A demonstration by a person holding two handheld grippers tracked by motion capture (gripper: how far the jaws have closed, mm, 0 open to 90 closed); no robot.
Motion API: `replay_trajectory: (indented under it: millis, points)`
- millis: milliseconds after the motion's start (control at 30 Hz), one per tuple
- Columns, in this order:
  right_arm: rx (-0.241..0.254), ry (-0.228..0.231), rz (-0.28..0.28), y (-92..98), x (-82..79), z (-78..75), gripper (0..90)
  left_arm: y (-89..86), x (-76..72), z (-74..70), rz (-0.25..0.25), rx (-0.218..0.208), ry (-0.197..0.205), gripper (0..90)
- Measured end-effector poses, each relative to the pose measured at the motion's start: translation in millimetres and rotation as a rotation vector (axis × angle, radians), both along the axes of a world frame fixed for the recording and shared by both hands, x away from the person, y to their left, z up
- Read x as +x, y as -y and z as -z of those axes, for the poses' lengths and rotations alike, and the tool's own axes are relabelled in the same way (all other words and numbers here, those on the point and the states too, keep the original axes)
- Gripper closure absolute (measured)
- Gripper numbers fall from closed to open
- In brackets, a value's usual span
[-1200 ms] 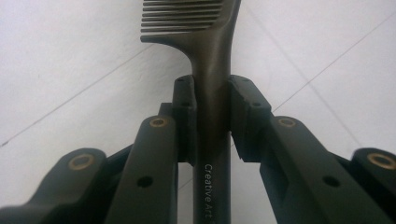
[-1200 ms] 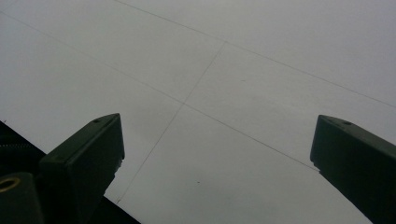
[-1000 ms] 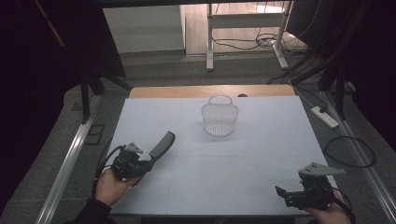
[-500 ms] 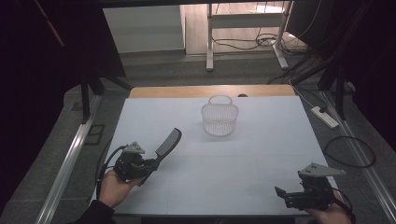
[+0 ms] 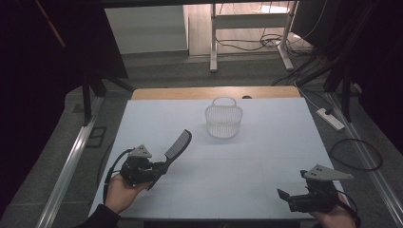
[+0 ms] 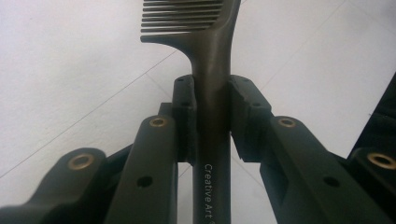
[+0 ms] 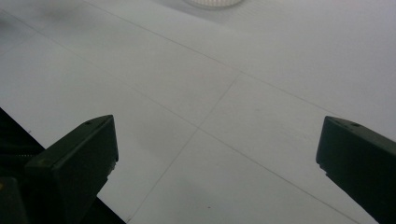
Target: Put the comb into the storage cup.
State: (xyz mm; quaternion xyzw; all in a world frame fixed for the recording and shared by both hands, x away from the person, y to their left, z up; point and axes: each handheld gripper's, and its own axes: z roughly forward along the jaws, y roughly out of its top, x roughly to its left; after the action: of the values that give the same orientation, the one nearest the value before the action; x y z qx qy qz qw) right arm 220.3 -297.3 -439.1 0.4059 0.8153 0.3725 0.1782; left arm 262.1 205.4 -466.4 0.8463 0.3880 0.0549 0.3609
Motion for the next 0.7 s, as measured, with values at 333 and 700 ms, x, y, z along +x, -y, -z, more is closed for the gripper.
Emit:
replay_trajectory:
  millis: [333, 700]
  points:
    - [0.034, 0.039, -0.026, -2.8, 4.0, -9.4, 0.0, 8.6, -2.9, -3.2, 0.015, -0.014, 0.019, 72.9]
    - [0.053, 0.038, -0.071, -11.1, 14.3, -21.3, 0.0, 20.5, -4.0, -5.6, 0.039, -0.014, 0.042, 72.9]
